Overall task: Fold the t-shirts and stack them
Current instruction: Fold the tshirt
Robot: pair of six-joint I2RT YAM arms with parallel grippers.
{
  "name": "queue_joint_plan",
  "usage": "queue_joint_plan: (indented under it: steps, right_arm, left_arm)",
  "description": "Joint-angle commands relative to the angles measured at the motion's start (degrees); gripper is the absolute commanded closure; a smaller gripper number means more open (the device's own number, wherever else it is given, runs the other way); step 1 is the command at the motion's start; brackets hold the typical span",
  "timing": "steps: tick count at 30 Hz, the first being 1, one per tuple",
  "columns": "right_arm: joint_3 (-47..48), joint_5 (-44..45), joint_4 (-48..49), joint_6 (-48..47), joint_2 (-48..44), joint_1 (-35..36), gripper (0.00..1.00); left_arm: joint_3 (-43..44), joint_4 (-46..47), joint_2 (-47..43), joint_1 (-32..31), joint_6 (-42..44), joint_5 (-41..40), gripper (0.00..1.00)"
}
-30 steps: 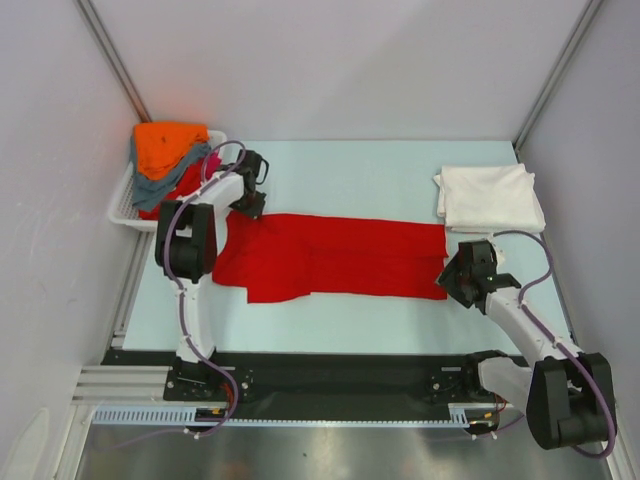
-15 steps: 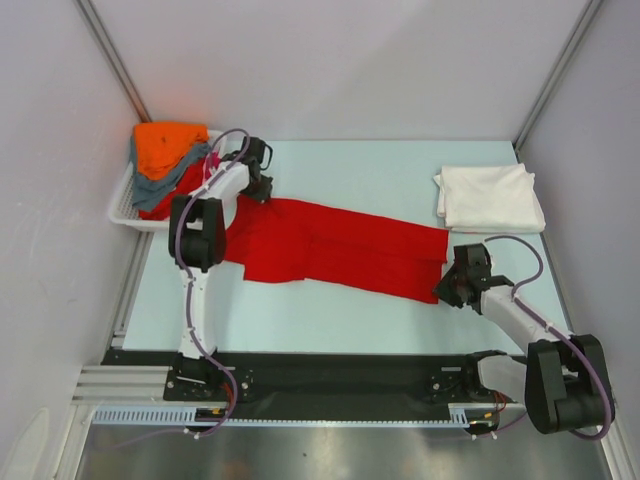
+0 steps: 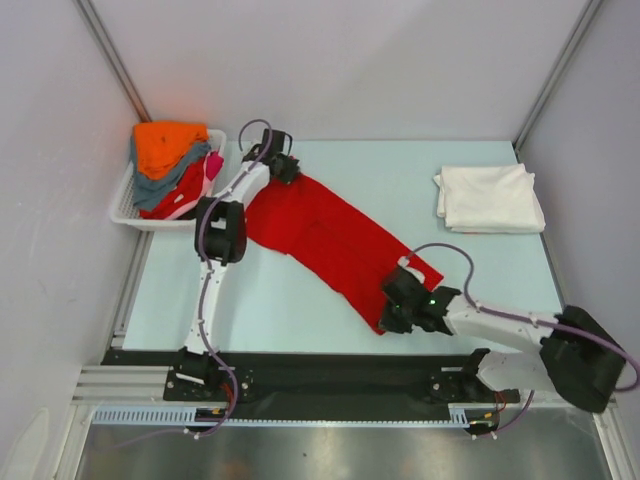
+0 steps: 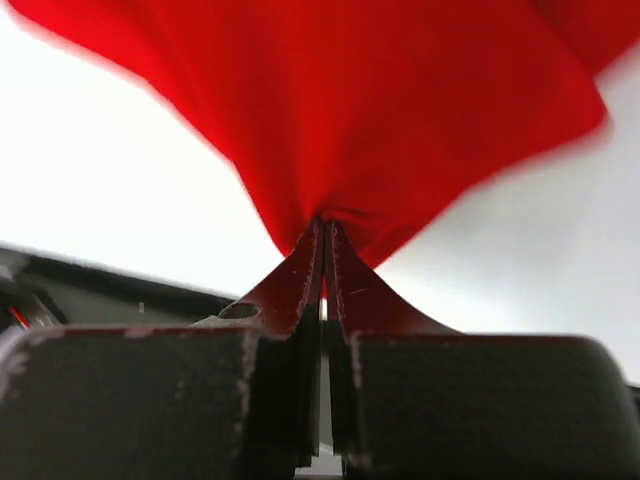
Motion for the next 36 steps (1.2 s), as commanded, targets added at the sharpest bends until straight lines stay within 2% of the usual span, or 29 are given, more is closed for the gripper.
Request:
queue_joint_plan:
  steps: [1,3,6,11,12,13,15,16,19,20,22,23,24,25,27,28,31,32,36]
  right_arm:
    - [8.3,1.3,3.6,7.4,7.1,9.9,1.00]
    - [10.5,-1.0,5.5,7.3,11.8,11.9,0.98]
    - [12.7,-6.6,16.9,5.2,14.3,14.7,0.94]
    - [19.7,-11.1,20.7,0.4,20.1,16.2,0.76]
    - [20.5,-12.8,20.9,-0.5,20.6,16.2,0.68]
    - [21.4,-12.8,20.5,-1.2,21.0,16.0,0.47]
    - [22.3,-12.2,19.8,-2.5,20.3,15.0,0.34]
    - [22.5,-12.4,19.5,-3.1,19.8,14.3,0.31]
    - [23.7,-12.9,16.0,-6.0,17.2,9.3,0.30]
    - [24.2,-12.8,14.7,-7.3,15.4,7.3,0.31]
    - [24.3,-12.9,12.2,-10.8,13.2,0.6,0.33]
    - [24.1,-13.1,11.7,-11.8,12.3,-2.0,0.34]
    - [23.9,-14.2,11.3,-14.1,10.3,-7.3,0.34]
    - [23.6,-14.6,11.2,-15.2,9.6,-9.8,0.34]
    - [23.7,-15.0,10.6,-16.9,8.7,-14.9,0.34]
    - [23.7,-15.2,11.3,-18.3,8.9,-19.3,0.34]
    - [24.3,-17.8,13.6,-19.9,13.2,-27.7,0.34]
    - [25.8,-18.9,14.3,-20.2,15.0,-29.2,0.34]
    - [30.4,-21.0,18.5,-20.5,25.1,-35.0,0.34]
  left_arm:
    - [2.9,9.0,2.8,-4.5,1.0,8.3,1.00]
    - [4.3,10.0,4.2,-5.9,0.7,8.9,1.00]
    - [5.0,12.7,4.7,-9.8,-0.2,9.1,1.00]
    - [8.7,17.5,6.4,-14.7,-0.1,9.6,1.00]
    - [8.7,18.3,6.4,-16.2,0.1,9.6,1.00]
    - [8.7,19.3,6.5,-16.8,0.4,9.6,1.00]
    - [8.7,21.3,6.8,-18.0,0.5,9.8,0.99]
    - [8.7,22.1,7.1,-18.2,0.5,10.0,0.99]
    - [8.7,24.1,7.0,-18.0,1.1,9.5,0.95]
    - [8.7,25.2,7.0,-17.9,1.6,8.9,0.89]
    - [8.7,26.3,6.3,-17.0,2.8,8.7,0.85]
    - [8.4,26.8,5.8,-16.6,2.9,8.7,0.77]
    - [7.4,27.5,5.3,-15.8,3.2,8.9,0.76]
    - [6.6,28.3,4.5,-15.2,3.1,9.2,0.75]
    - [5.8,29.9,2.8,-13.7,3.3,9.8,0.63]
    - [6.0,30.1,2.0,-12.9,4.2,10.0,0.50]
    - [6.1,30.2,0.0,-11.9,7.1,11.3,0.37]
    - [5.9,30.0,-0.9,-11.5,8.1,11.4,0.29]
    - [-0.9,30.0,-9.5,-9.9,14.2,14.0,0.25]
